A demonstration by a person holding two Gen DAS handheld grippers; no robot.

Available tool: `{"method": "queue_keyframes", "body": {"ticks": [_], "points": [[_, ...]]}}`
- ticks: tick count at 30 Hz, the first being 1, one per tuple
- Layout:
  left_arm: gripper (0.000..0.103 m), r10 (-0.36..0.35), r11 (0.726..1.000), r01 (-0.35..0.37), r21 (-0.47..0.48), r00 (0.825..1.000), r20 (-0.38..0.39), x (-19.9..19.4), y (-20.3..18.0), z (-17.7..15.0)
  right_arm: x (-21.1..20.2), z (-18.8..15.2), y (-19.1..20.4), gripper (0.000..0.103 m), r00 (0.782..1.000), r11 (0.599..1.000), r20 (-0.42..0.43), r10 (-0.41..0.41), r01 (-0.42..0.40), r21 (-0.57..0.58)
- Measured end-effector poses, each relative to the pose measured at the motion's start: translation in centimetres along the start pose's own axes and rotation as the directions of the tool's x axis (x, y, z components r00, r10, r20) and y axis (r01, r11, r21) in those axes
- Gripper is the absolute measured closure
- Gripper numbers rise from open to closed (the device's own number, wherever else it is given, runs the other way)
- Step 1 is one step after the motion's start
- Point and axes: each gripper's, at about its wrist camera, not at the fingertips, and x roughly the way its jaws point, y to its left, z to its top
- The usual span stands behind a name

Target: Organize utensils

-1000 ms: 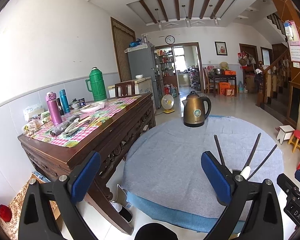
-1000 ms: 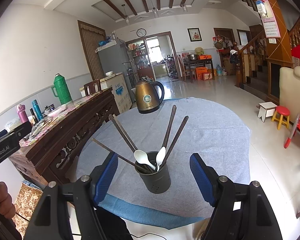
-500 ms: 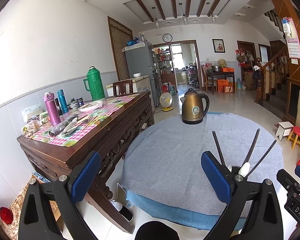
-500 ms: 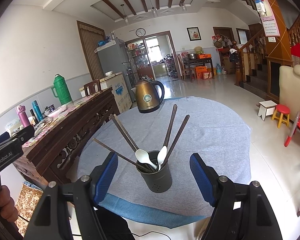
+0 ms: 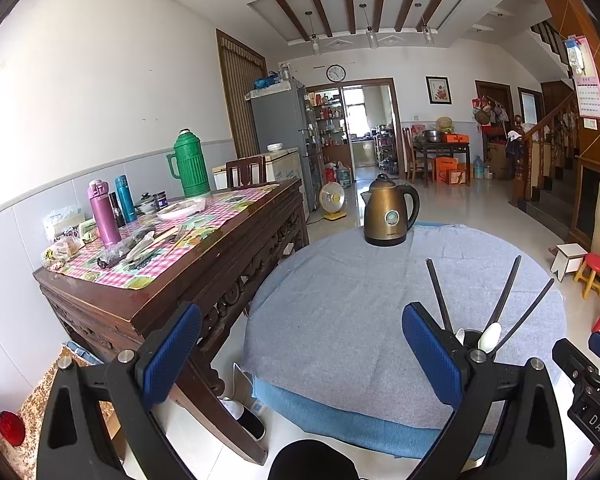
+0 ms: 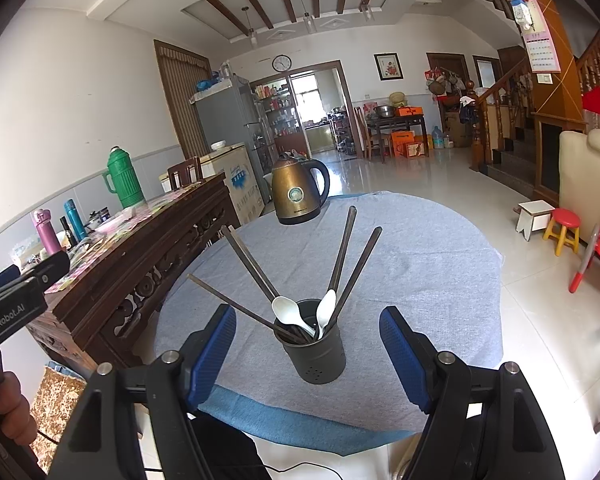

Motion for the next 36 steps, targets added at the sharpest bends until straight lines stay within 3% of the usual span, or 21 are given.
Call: {"method": "queue_keyframes", "body": {"ticks": [36], "points": [[0.003, -0.008, 1.0, 0.008, -0.007, 1.0, -0.014, 0.17, 0.11, -0.17, 0.74, -0.19, 0.68, 0.025, 1.0, 1.0, 0.005, 0.005, -0.005, -0.009]]}}
